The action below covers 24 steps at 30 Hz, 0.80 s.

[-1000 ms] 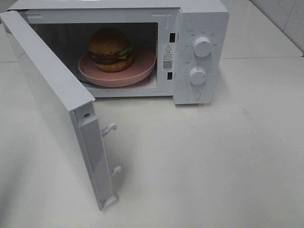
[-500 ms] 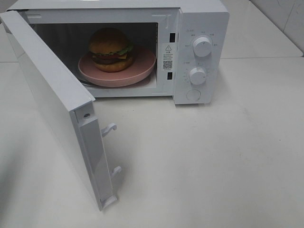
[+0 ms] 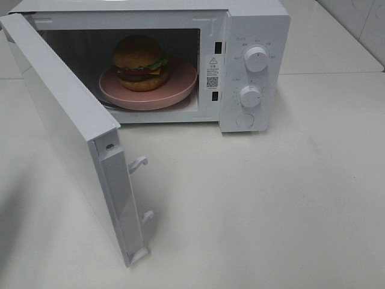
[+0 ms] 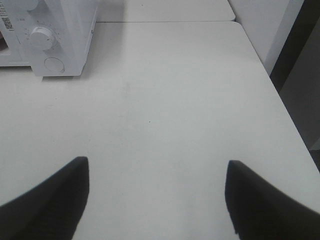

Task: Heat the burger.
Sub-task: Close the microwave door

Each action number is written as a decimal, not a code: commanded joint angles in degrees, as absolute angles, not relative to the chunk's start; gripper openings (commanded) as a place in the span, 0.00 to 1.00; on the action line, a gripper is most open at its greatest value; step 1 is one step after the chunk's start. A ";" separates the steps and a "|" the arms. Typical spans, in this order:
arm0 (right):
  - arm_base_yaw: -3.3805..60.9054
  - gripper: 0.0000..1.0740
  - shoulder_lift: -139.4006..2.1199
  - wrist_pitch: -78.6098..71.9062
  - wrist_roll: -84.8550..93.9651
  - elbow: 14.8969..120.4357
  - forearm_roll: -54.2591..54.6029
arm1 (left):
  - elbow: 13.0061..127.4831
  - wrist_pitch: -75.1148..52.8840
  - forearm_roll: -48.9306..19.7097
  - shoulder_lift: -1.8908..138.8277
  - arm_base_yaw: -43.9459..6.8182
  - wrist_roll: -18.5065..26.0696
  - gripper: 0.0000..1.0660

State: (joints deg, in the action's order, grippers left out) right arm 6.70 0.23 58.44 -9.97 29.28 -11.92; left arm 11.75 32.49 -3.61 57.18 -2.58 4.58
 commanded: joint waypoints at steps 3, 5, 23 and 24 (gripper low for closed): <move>6.25 0.68 1.72 58.10 -10.08 29.05 -12.15 | 11.69 42.91 0.00 66.46 -2.81 0.34 0.00; 6.25 0.68 1.72 58.10 -10.08 29.05 -12.15 | 11.69 49.56 4.87 72.42 -2.81 -4.18 0.00; 6.25 0.68 1.72 58.10 -10.08 29.05 -12.15 | 14.84 70.24 12.20 99.35 -9.45 -8.19 0.00; 6.25 0.68 1.72 58.10 -10.08 29.05 -12.15 | 15.93 70.24 9.97 100.96 -11.69 -7.79 0.00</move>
State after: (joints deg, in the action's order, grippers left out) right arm 6.70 0.23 58.44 -10.14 29.28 -11.92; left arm 14.27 68.53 13.01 99.35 -9.00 -7.68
